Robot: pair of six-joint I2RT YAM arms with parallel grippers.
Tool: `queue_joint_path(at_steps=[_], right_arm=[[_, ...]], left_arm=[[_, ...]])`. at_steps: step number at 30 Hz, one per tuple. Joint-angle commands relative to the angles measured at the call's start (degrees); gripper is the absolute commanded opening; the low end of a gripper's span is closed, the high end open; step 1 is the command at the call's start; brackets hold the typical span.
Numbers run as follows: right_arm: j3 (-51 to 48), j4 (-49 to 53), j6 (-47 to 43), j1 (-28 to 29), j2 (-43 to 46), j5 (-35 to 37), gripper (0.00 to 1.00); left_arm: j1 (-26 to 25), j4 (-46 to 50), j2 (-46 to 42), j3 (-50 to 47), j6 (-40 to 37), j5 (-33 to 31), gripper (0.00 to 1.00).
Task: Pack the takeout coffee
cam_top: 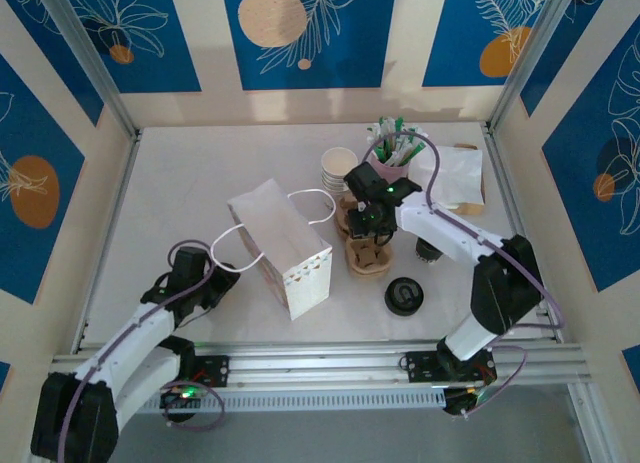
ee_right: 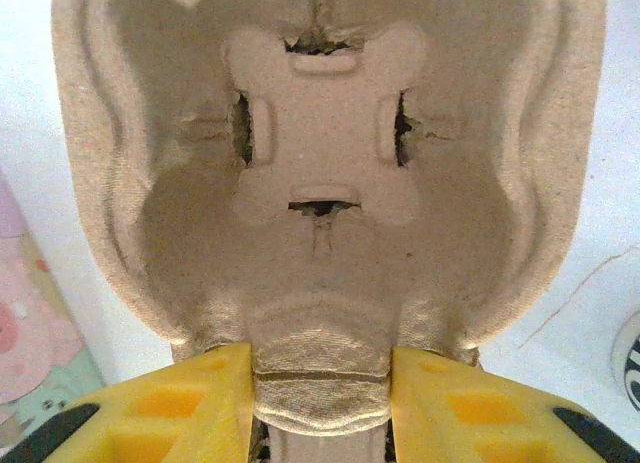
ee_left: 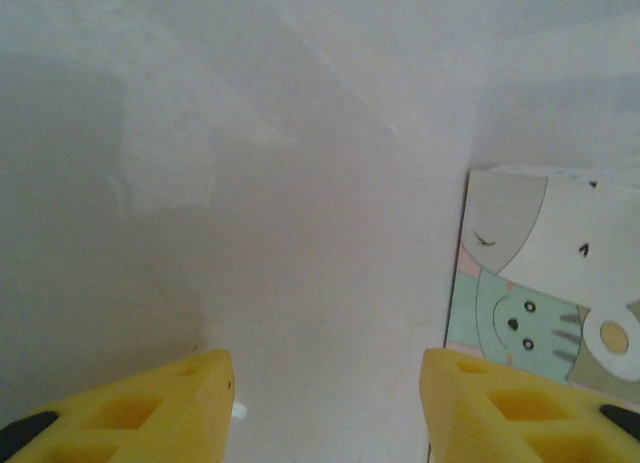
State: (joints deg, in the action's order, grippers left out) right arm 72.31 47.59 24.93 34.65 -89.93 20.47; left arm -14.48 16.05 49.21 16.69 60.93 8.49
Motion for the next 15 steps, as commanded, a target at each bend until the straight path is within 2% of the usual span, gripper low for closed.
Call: queue_joint_path(at_steps=[1, 8, 15], right_arm=[[1.6, 2.0, 1.7, 0.4, 4.0, -1.7, 0.39], [1.2, 2.4, 1.8, 0.3, 4.3, -1.1, 0.4], [2.0, 3.2, 3.1, 1.1, -0.2, -1.0, 0.39]], left_arm=[[0.5, -5.1, 3.5, 2.3, -1.9, -1.9, 0.52], [0.7, -8.9, 9.7, 3.9, -2.4, -3.0, 0.51], [0.7, -7.3, 9.3, 4.3, -3.3, -3.1, 0.51]])
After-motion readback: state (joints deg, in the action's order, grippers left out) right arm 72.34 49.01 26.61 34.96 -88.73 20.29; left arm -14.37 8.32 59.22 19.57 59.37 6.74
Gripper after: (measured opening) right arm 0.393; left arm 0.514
